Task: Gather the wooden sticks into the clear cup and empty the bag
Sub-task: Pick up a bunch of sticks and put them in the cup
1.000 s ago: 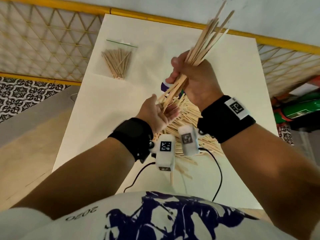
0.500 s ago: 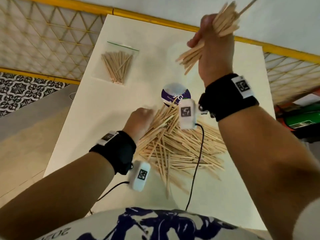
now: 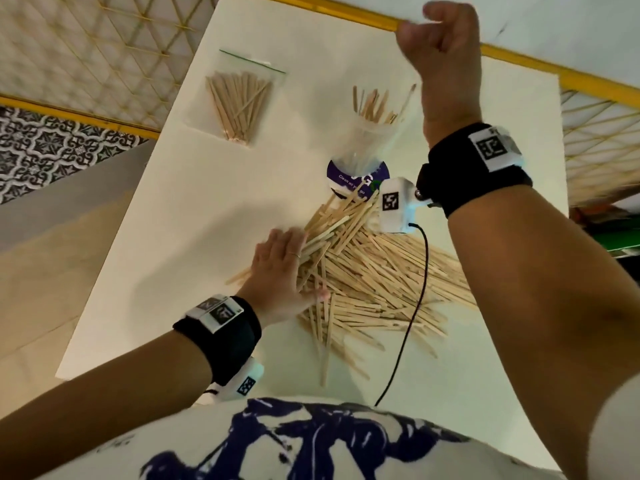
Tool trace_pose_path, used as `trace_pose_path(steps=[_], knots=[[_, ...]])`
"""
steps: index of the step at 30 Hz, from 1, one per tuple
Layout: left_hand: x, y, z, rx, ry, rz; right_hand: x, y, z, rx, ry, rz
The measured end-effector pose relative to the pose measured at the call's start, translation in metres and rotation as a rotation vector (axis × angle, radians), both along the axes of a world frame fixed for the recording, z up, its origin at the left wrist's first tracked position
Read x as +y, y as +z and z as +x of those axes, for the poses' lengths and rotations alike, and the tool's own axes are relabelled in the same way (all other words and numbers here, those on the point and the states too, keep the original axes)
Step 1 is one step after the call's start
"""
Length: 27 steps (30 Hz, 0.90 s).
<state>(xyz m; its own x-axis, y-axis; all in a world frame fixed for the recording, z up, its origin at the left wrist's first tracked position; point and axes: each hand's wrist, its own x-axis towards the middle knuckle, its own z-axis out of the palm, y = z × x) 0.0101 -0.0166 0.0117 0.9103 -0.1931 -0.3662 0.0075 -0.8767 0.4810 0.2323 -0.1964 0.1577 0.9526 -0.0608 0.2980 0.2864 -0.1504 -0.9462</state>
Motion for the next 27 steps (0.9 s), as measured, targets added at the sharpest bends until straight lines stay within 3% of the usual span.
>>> trace_pose_path(steps=[3, 5, 7, 9, 10, 12, 16, 22, 27], knots=[[0.006, 0.001, -0.006, -0.033, 0.117, 0.044, -0.015, 0.010, -0.027, -0.203, -0.107, 0.006], [0.012, 0.005, -0.009, -0.030, 0.177, 0.083, -0.012, -0.002, -0.050, -0.150, 0.020, -0.183], [0.014, 0.007, -0.012, -0.032, 0.183, 0.116, -0.003, -0.029, -0.077, 0.131, 0.433, -0.578], [0.010, 0.008, -0.012, -0.046, 0.152, 0.128, 0.002, -0.070, -0.092, 0.337, 0.769, -1.109], [0.007, 0.008, -0.009, -0.057, 0.138, 0.127, 0.001, -0.086, -0.094, 0.340, 0.847, -1.299], [0.002, 0.008, -0.004, -0.074, 0.116, 0.141, -0.005, -0.100, -0.093, 0.265, 0.872, -1.459], [-0.001, 0.011, 0.005, -0.086, 0.134, 0.158, -0.033, -0.108, -0.094, 0.161, 0.732, -1.462], [0.002, 0.015, 0.016, -0.026, 0.221, 0.114, -0.052, -0.122, -0.112, 0.289, 0.555, -1.374], [0.009, 0.013, 0.021, -0.003, 0.186, 0.091, -0.047, -0.128, -0.123, 0.318, 0.465, -1.201]])
